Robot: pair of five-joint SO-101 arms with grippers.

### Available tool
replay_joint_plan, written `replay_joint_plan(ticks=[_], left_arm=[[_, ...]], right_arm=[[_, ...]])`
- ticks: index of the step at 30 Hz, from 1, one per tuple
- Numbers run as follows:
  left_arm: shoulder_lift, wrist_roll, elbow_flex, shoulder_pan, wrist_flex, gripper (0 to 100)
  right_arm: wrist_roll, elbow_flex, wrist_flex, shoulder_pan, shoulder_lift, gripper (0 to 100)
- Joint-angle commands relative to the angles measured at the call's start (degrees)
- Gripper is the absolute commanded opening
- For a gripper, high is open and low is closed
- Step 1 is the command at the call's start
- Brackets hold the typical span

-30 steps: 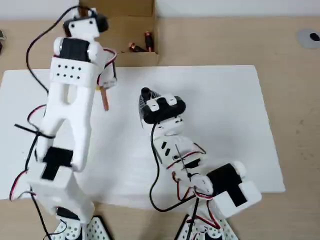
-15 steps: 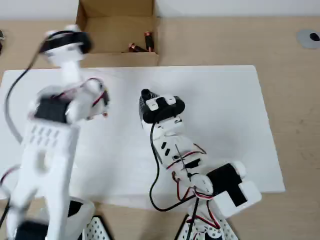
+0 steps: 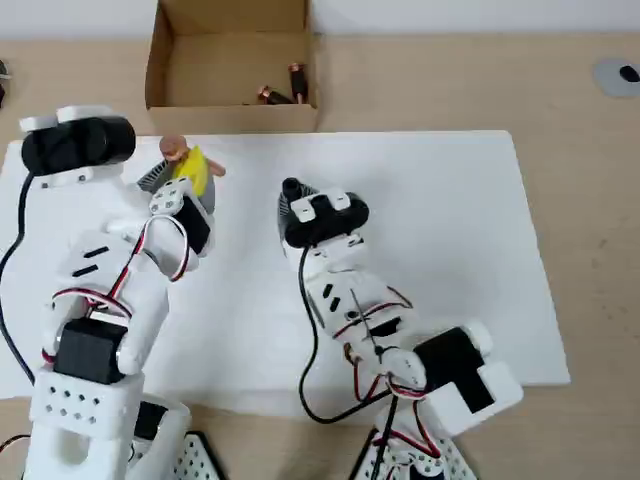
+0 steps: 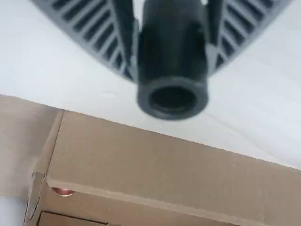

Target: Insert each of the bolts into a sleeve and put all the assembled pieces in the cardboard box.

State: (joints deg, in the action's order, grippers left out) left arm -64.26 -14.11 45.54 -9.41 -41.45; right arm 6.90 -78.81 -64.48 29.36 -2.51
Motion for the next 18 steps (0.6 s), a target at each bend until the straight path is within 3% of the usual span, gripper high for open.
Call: replay_joint_plan(ticks=[1, 8, 12, 18], left_arm=[[-1.5, 0.0, -0.2, -0.7, 2.2, 1], [-1.5, 0.1, 5.0, -3.5, 4.7, 1], [-1.8, 5.8, 10.6, -7.6, 8.7, 1], [-1.9, 9.5, 13.1, -8.4, 10.9, 1]], right_arm=[[-1.1, 0.9, -0.1, 0.7, 2.6, 1.0], [-3.4, 0.8, -0.4, 1.7, 2.6, 1.0], [-4.3, -0.6, -0.8, 3.7, 3.0, 1.0], [-5.0, -1.2, -2.4, 3.9, 3.0, 1.0]])
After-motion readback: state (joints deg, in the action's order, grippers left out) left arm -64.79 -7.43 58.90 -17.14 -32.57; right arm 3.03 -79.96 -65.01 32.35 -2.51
